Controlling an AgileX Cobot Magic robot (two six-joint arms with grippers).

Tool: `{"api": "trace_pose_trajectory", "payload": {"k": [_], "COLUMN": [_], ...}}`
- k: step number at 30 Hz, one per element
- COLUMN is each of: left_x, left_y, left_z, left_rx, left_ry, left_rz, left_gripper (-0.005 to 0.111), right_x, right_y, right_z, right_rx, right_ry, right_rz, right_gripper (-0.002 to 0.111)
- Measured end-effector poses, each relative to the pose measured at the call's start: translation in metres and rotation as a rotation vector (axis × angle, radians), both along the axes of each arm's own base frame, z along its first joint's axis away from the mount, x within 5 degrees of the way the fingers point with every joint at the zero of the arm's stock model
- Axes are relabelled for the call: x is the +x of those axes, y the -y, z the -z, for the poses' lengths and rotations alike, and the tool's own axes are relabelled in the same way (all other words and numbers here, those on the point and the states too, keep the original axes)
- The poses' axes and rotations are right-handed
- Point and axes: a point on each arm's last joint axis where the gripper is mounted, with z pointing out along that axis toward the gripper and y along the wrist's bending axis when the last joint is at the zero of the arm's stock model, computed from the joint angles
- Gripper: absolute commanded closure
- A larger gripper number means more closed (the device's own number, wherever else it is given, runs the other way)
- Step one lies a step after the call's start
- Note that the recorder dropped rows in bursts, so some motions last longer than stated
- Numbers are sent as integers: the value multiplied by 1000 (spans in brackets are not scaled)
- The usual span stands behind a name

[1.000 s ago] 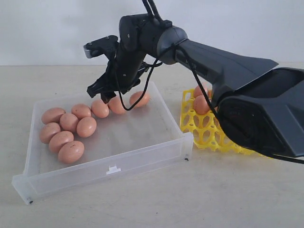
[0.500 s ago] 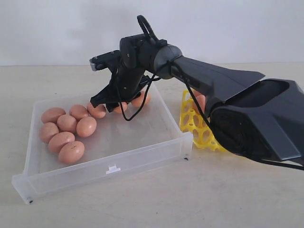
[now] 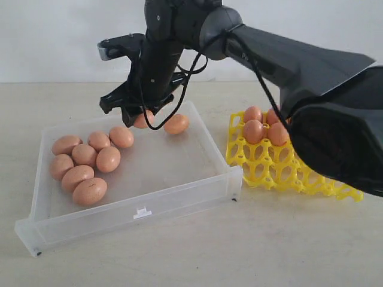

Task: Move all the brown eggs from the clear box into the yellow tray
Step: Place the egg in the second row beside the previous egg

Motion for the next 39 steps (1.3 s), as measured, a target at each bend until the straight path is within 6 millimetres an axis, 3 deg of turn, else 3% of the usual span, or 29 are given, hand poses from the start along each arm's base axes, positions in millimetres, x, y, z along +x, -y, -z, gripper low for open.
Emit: {"api": "trace_pose_trajectory", "payload": {"k": [6, 10, 14, 19, 22, 24, 28, 31, 35, 39], "left_x": [0, 0, 0, 0, 0, 0, 0, 0, 0, 0], "left_y": [0, 0, 0, 0, 0, 0, 0, 0, 0, 0], "left_z": [0, 0, 0, 0, 0, 0, 0, 0, 0, 0], "left_rx": [0, 0, 0, 0, 0, 0, -2, -2, -2, -2], "left_ry": [0, 0, 0, 0, 0, 0, -1, -1, -2, -2], "left_rz": [0, 0, 0, 0, 0, 0, 0, 0, 0, 0], "left_gripper": [111, 111, 111, 111, 111, 111, 111, 111, 111, 111], "right_x": [-31, -65, -94, -98, -95, -84, -57, -50, -39, -33], "right_y": [-5, 19, 84, 202, 259, 282, 314, 330, 347, 347], "right_z": [-23, -24, 7, 39, 40, 38, 27, 30, 54, 84], "right_rx": [166, 407, 499, 425, 417, 496, 698, 751, 693, 505], "right_ry": [297, 560, 600, 728, 821, 784, 621, 414, 269, 303], "right_rz": [66, 98, 304, 840, 981, 933, 509, 241, 224, 170], "right_gripper": [109, 109, 109, 109, 109, 109, 109, 109, 109, 109]}}
